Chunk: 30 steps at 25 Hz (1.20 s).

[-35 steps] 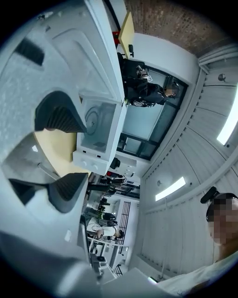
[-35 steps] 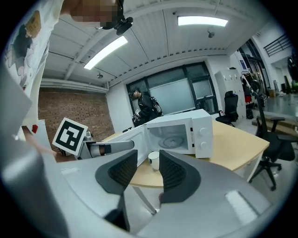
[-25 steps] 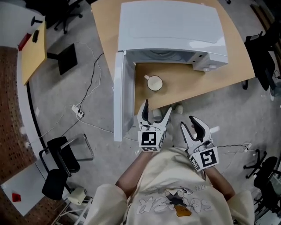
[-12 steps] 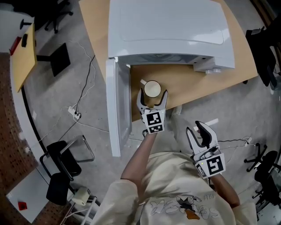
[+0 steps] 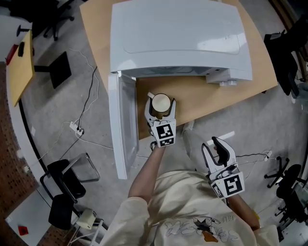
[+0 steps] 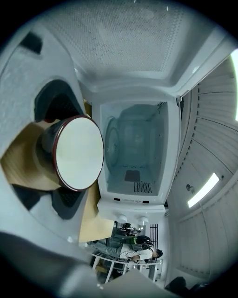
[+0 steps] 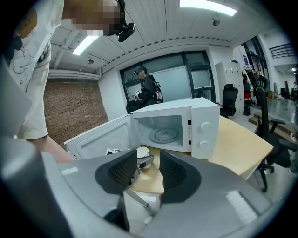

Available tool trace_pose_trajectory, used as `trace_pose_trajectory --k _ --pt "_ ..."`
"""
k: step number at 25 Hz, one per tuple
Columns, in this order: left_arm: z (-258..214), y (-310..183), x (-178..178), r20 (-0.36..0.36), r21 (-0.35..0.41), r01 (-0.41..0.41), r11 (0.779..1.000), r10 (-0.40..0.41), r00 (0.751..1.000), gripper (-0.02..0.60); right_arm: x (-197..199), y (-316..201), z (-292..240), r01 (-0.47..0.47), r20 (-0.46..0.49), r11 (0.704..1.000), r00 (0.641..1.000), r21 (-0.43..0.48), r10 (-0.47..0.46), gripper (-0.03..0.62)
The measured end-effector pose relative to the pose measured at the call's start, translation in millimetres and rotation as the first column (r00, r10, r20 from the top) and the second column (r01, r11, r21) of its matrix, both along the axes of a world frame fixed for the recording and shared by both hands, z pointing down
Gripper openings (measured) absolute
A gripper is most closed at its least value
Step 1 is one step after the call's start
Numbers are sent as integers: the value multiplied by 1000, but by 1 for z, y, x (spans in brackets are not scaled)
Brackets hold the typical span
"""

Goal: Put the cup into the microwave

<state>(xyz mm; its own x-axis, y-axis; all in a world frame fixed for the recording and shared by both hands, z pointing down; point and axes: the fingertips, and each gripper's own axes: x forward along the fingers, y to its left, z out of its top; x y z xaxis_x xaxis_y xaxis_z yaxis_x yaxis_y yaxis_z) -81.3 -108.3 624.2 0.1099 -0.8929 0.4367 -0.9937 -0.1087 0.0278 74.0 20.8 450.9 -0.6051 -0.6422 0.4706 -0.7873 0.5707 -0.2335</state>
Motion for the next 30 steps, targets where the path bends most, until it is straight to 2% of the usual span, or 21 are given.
trace_pose_trajectory --k 3,6,12,17,25,30 --pt "-1 1 0 11 -10 7 1000 -7 1000 397 -2 -1 -2 1 5 1000 1000 4 -1 160" --pt "-10 -1 2 -13 -2 11 1000 -11 1000 397 -1 -2 -3 0 9 1000 1000 8 0 160" --pt "-45 -23 9 -68 51 14 999 -10 998 397 -3 -4 -8 -10 19 1000 1000 24 10 158" --pt "-73 -60 13 -100 106 34 994 -23 995 397 -7 -7 -14 -14 32 999 999 40 13 158" --pt "-93 -124 17 -91 151 28 988 -14 996 397 -14 -7 -16 -35 58 999 998 36 33 156" --pt "-85 -157 16 -73 131 25 991 -15 997 397 -12 -8 -17 -59 63 998 996 34 57 156"
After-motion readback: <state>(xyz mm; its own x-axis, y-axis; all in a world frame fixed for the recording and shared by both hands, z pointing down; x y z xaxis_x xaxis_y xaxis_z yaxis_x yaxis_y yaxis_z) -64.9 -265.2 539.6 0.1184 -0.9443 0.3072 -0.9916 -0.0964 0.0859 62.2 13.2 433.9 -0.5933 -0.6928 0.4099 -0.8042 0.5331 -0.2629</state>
